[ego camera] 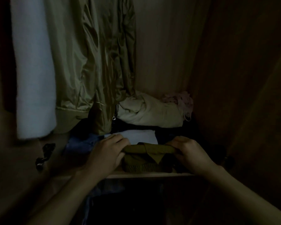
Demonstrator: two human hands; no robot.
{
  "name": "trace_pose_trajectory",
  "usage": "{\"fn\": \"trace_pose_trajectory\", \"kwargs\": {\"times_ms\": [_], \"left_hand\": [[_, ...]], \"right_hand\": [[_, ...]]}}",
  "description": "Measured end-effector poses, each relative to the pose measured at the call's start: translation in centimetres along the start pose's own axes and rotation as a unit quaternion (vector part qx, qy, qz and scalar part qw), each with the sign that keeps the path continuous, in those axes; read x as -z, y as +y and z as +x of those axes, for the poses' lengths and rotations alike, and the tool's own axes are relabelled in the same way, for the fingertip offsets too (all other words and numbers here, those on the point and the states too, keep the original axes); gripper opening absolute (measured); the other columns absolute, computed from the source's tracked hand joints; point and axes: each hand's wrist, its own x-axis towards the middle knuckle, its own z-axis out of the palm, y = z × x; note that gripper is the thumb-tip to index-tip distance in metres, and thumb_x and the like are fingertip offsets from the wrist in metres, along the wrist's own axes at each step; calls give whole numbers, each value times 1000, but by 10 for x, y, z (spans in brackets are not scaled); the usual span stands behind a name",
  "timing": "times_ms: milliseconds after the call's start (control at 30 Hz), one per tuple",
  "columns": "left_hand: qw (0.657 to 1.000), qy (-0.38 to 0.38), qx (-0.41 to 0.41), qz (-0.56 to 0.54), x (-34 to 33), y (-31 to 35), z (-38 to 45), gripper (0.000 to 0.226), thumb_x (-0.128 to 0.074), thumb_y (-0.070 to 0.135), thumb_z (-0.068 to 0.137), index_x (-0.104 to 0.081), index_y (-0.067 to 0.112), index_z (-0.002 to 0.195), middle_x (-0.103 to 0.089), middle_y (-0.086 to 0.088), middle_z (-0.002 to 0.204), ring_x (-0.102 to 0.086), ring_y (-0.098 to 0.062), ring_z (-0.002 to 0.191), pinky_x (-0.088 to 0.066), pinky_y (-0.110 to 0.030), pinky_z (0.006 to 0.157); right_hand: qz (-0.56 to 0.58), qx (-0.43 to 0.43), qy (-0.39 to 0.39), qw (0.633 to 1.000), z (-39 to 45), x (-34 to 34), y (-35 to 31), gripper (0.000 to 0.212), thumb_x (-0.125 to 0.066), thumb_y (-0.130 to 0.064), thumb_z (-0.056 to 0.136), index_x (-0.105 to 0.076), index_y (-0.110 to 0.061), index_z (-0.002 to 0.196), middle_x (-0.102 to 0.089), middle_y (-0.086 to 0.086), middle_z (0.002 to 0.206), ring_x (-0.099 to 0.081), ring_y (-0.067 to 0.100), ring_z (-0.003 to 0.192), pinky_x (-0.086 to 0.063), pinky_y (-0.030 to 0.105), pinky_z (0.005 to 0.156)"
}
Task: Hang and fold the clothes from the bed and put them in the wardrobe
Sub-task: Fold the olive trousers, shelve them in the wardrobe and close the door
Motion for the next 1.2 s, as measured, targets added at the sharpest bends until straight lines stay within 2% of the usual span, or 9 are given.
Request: {"fn": "trace_pose_trajectory", "kwargs": {"times_ms": [100,267,467,733,833,900,1000,1067,1200], "left_hand": [[1000,-1,-7,-16,-13,-19,13,22,-48,23,78,-66,16,89,-63,0,93,-62,-22,84,-54,-37,62],[1000,-3,10,-15,-38,-47,46,19,-63,10,68,-61,14,87,-59,0,88,-61,-23,78,-52,-36,58],[998,27,9,57,-62,-58,107,37,-82,-7,59,-66,8,89,-64,-8,85,-64,-27,72,-52,-33,50],[977,121,-12,174,-82,-126,182,42,-63,-15,64,-63,3,102,-64,-18,92,-59,-32,80,-48,-37,64],[980,41,-38,190,-137,-131,117,32,-63,0,65,-59,9,95,-64,-13,89,-59,-30,77,-47,-35,62],[983,-51,-33,175,-173,-130,66,26,-72,9,64,-64,12,89,-66,-9,86,-63,-27,72,-51,-32,58],[991,-78,32,104,-187,-129,37,24,-52,15,78,-70,10,93,-68,-5,94,-65,-22,77,-54,-33,62],[991,-88,46,89,-181,-126,41,29,-49,16,78,-72,9,94,-68,-5,97,-65,-22,80,-56,-36,65],[991,-96,62,74,-166,-106,60,30,-49,27,85,-67,16,106,-62,1,114,-58,-20,100,-51,-40,81]], "right_hand": [[14,1,-1,1000,16,-12,17,24,-62,-16,87,-71,-17,109,-66,1,99,-62,16,87,-54,36,67],[32,-11,16,999,50,-34,55,25,-62,-20,83,-73,-14,105,-67,4,92,-64,18,79,-56,39,59],[12,-18,111,994,94,-50,104,40,-60,-3,70,-73,-7,108,-71,11,100,-66,23,88,-48,19,74],[5,-26,252,967,185,-98,145,39,-56,0,75,-71,-5,111,-68,17,103,-55,30,95,-51,34,74],[-2,26,209,978,146,-163,150,34,-42,-21,98,-64,-11,121,-66,17,108,-62,34,94,-55,42,80],[-7,33,144,989,107,-204,144,38,-32,-29,106,-46,-19,139,-58,15,120,-63,34,102,-46,38,102],[45,-65,5,997,78,-213,137,58,-66,-12,86,-48,-18,141,-49,9,143,-51,31,129,-38,42,110],[68,-62,-49,995,78,-201,143,61,-64,-22,88,-44,-18,145,-44,7,149,-42,28,136,-33,45,113],[70,-41,-13,997,97,-175,136,64,-46,-58,90,-48,-20,142,-46,6,146,-42,24,133,-33,37,111]]}}
